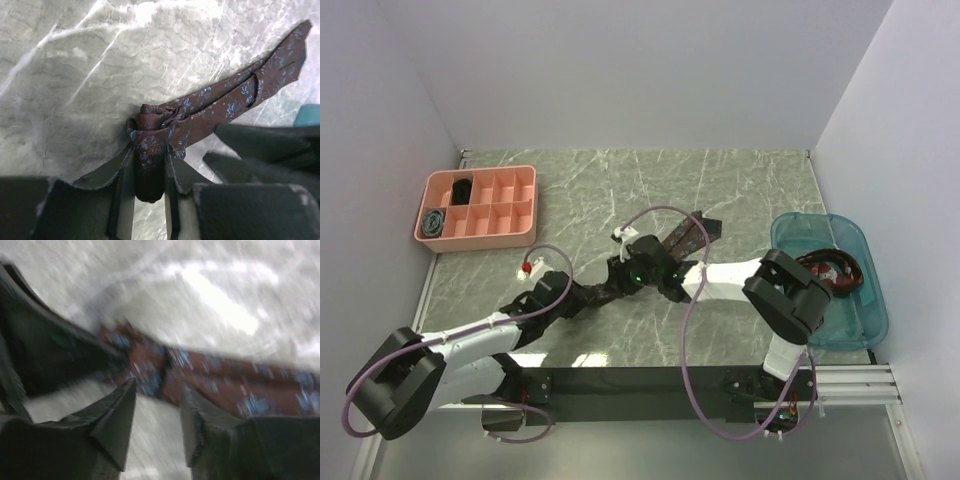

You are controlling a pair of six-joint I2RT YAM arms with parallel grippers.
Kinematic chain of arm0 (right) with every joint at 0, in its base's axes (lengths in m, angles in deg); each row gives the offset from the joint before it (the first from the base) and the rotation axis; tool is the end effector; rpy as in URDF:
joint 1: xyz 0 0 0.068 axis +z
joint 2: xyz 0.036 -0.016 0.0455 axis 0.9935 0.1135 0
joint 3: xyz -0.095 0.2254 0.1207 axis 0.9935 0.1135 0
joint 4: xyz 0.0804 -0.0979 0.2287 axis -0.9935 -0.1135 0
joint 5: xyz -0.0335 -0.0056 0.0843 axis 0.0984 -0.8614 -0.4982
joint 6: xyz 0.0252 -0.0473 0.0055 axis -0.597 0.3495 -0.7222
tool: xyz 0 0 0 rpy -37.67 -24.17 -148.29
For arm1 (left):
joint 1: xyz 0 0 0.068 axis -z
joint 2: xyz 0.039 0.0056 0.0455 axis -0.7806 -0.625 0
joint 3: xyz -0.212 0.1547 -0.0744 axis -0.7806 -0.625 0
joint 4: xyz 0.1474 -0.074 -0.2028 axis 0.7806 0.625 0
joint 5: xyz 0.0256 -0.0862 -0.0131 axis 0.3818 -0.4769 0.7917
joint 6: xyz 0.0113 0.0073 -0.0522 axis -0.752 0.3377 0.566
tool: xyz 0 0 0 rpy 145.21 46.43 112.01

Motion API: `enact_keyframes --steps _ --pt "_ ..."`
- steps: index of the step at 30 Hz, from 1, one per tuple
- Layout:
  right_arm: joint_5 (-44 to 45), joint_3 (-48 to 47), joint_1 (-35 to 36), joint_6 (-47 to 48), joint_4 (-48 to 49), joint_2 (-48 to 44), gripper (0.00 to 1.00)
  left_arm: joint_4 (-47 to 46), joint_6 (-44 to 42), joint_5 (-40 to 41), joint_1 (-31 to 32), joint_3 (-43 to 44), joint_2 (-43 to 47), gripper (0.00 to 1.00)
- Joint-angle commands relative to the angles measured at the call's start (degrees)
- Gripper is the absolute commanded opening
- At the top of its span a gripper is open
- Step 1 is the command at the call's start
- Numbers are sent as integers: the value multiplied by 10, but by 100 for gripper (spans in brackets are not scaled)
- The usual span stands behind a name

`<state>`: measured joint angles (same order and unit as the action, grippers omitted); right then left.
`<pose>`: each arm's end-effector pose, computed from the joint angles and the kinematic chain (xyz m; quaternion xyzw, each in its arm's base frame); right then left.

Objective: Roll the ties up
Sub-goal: Roll the tie

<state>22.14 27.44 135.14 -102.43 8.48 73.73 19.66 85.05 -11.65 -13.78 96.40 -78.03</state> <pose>0.2212 0.2911 0.1654 -0.2838 0.8266 0.3510 0.3361 0.1511 -0.1079 0.1321 -0.3090 0.8447 -0.3053 0.3127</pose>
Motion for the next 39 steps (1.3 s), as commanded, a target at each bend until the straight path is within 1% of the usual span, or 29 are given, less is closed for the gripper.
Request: enact_keyframes --steps 1,2,3,5,6,8,9,10,11,12,13,16,20,25,28,31,32,34,35,37,38,39 --pt "37 45 13 45 29 -59 50 93 -7 15 2 51 -1 1" --pt "72 52 19 54 32 -68 51 135 -10 18 2 65 -5 1" --pt "88 64 32 73 36 -83 52 157 -18 20 2 96 -13 1" --pt "127 71 45 91 39 -92 55 195 -28 23 2 131 -25 1" --pt "167 75 64 109 42 -97 56 236 -35 24 2 166 -41 1" --pt "218 81 86 127 58 -98 58 274 -42 24 2 200 -58 1" --pt "271 83 109 144 64 -94 59 305 -47 23 2 232 -77 1" --pt "291 83 123 155 70 -90 60 320 -50 22 2 246 -86 0" --pt "311 80 134 173 78 -80 60 332 -51 22 2 266 -95 1" --pt "356 78 145 181 83 -71 60 340 -52 21 2 274 -109 1" --pt "372 77 166 191 91 -62 62 351 -53 17 2 279 -115 1" --pt "440 70 198 222 119 -21 63 353 -56 2 2 290 -130 1" --pt "511 61 222 251 160 29 63 361 -61 -2 2 297 -138 1" --pt "533 49 236 278 184 65 63 374 -74 -6 2 299 -146 1" --pt "534 42 243 278 176 81 63 376 -75 -9 2 293 -151 1" --pt "543 63 234 235 163 59 62 364 -67 -1 2 276 -148 1" --pt "533 80 228 205 153 26 61 359 -62 2 2 272 -146 1" --pt "502 94 208 171 116 -6 61 346 -58 5 2 264 -146 1" --pt "487 98 199 131 95 -35 61 342 -54 5 2 261 -149 1" --pt "398 103 154 78 42 -64 59 327 -54 5 2 256 -151 1" --pt "367 110 135 19 26 -86 57 321 -53 5 2 254 -154 1" --pt "312 109 100 -14 9 -92 55 314 -53 2 2 251 -156 1"
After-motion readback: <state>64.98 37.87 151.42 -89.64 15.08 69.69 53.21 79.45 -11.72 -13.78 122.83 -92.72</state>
